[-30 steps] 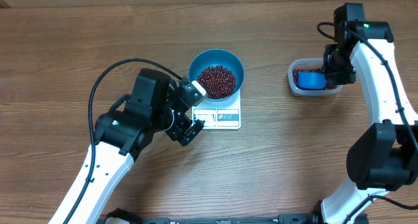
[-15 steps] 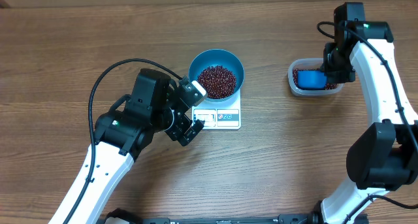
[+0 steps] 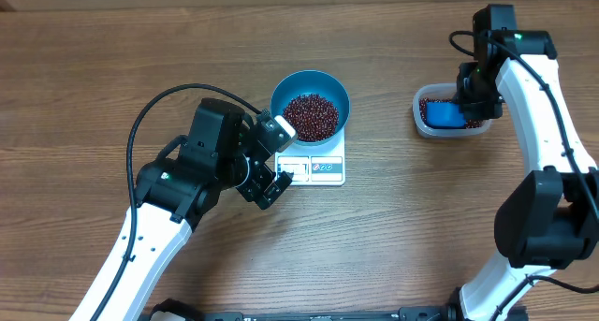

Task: Scoop item into bowl and weigh 150g on scale
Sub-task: 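Lower the right gripper back onto the scoop handle in the tub, then lift the blue scoop with beans up out of the tub, right gripper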

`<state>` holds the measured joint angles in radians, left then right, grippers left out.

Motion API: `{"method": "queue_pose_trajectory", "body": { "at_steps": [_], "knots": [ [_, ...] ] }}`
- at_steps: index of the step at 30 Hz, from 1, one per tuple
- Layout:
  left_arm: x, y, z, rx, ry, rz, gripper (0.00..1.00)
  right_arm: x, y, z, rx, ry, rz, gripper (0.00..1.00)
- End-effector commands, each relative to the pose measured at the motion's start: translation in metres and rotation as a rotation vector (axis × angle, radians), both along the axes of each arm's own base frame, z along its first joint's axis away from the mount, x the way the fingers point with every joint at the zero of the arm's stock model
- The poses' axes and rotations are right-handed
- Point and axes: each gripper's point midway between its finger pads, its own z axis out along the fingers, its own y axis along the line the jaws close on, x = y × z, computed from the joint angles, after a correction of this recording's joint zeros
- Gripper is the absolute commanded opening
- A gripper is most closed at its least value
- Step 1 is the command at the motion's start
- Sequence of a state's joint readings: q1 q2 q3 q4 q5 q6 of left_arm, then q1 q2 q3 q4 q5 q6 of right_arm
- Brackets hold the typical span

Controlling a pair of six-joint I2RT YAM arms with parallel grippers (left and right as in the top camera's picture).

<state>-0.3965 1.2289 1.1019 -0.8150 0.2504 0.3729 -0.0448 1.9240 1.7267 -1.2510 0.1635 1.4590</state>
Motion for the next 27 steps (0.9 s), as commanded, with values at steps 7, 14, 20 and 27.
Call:
{"method": "queue_pose_trajectory", "body": {
  "at_steps": [7, 14, 20, 27],
  "knots": [
    [0.002, 0.001, 0.003, -0.008, -0.006, 0.009, 0.99, -0.001, 0.001, -0.005, -0.004, 0.017, 0.006, 0.09],
    [0.002, 0.001, 0.003, -0.008, -0.006, 0.010, 1.00, -0.002, -0.001, -0.005, -0.018, 0.017, 0.003, 0.04],
    [0.002, 0.001, 0.003, -0.008, -0.006, 0.010, 0.99, 0.003, 0.000, 0.003, -0.015, -0.008, 0.004, 0.04],
    [0.002, 0.001, 0.003, -0.007, -0.006, 0.010, 1.00, 0.021, -0.001, 0.046, -0.035, -0.133, 0.059, 0.04]
  ]
}}
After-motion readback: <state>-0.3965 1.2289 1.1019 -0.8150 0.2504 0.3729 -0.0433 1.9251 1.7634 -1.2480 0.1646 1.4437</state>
